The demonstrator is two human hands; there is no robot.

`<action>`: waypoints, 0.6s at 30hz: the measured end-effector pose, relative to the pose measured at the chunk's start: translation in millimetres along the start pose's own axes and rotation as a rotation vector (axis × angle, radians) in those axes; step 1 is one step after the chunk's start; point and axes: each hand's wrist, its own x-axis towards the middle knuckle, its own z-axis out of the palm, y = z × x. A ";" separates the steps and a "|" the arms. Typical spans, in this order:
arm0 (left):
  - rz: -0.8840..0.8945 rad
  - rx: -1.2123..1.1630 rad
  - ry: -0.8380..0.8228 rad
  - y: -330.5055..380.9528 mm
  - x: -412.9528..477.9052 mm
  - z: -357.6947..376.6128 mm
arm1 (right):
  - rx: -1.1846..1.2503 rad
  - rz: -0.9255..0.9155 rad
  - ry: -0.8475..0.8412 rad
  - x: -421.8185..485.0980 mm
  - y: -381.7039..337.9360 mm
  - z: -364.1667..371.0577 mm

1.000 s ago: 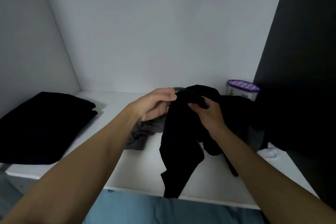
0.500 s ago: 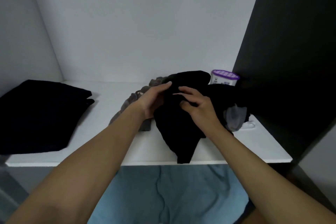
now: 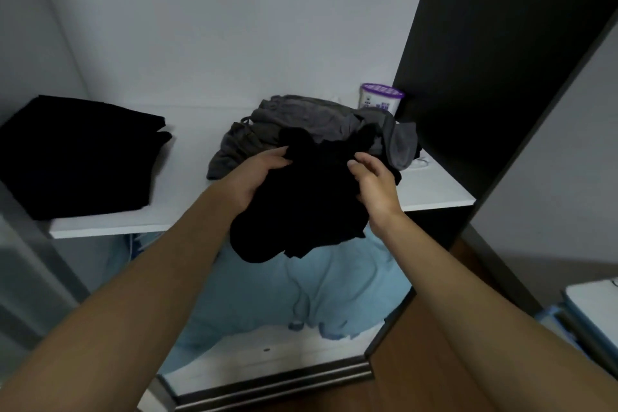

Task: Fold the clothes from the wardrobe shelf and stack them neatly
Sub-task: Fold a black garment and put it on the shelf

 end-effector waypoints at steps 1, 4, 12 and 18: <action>0.008 0.036 -0.022 0.0 -10.0 5.2 | 0.017 0.038 -0.056 -4.1 -2.0 -3.3; 0.027 0.082 -0.052 -1.9 -39.5 24.5 | 0.041 0.167 -0.363 -27.5 -6.0 -8.0; 0.090 0.111 0.088 -6.0 -115.5 76.4 | 0.149 0.161 -0.721 -110.7 -0.8 -32.2; 0.008 0.378 0.355 -47.8 -160.6 144.1 | -0.204 -0.173 -0.598 -168.4 2.5 -97.6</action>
